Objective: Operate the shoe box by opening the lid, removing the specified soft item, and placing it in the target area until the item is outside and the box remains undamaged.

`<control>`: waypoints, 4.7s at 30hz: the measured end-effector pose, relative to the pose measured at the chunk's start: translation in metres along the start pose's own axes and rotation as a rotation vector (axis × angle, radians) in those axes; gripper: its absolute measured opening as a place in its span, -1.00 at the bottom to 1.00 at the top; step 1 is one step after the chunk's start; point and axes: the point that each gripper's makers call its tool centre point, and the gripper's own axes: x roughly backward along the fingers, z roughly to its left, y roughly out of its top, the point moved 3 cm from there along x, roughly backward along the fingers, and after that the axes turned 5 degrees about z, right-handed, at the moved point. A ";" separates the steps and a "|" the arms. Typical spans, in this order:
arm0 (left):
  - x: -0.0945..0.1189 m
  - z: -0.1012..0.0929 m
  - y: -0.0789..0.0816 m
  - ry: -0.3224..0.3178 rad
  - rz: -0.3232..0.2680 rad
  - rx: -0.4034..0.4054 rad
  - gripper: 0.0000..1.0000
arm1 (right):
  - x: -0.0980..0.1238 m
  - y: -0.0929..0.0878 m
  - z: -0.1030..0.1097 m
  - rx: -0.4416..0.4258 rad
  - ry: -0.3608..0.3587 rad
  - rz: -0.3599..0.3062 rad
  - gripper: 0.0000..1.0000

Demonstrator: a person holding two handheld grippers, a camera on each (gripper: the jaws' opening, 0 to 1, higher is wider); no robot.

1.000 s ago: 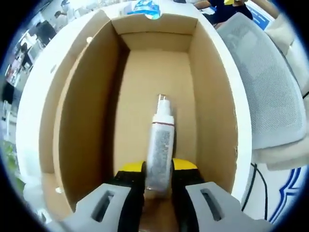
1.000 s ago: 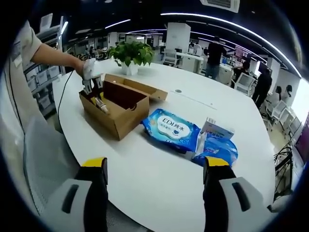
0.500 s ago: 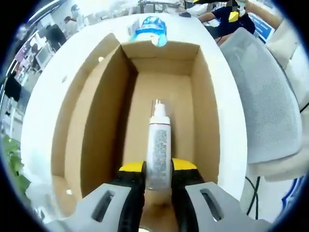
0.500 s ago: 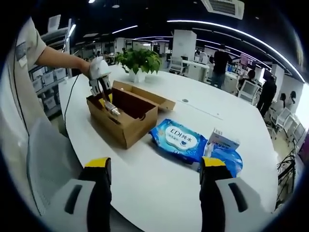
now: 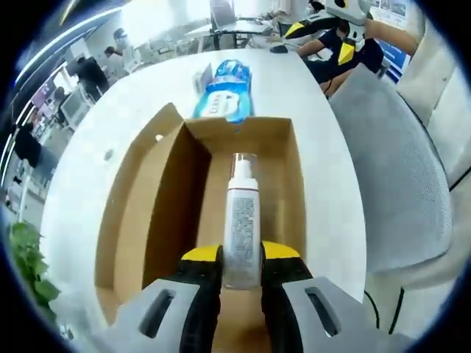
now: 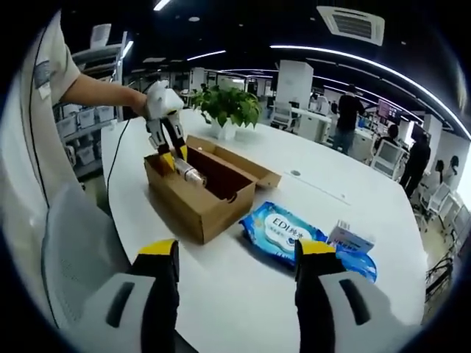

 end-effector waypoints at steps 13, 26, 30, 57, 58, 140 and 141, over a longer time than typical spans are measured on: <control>0.008 -0.022 0.027 -0.023 -0.061 -0.048 -0.66 | -0.010 0.015 0.014 0.035 0.058 -0.037 0.01; 0.009 -0.039 0.049 -0.052 -0.099 -0.102 -0.66 | -0.019 0.030 0.030 0.087 0.124 -0.059 -0.11; 0.010 -0.043 0.054 -0.056 -0.111 -0.113 -0.66 | -0.021 0.033 0.034 0.105 0.144 -0.064 -0.15; 0.023 -0.081 0.092 -0.163 -0.236 -0.187 -0.66 | -0.038 0.044 0.063 0.176 0.272 -0.077 -0.36; 0.024 -0.082 0.093 -0.166 -0.244 -0.191 -0.66 | -0.039 0.044 0.063 0.175 0.274 -0.078 -0.37; 0.079 -0.034 -0.009 0.288 -0.419 0.459 0.87 | -0.084 0.095 -0.116 0.682 0.292 0.440 -0.68; 0.079 -0.035 -0.010 0.292 -0.423 0.465 0.88 | -0.086 0.096 -0.118 0.681 0.296 0.451 -0.68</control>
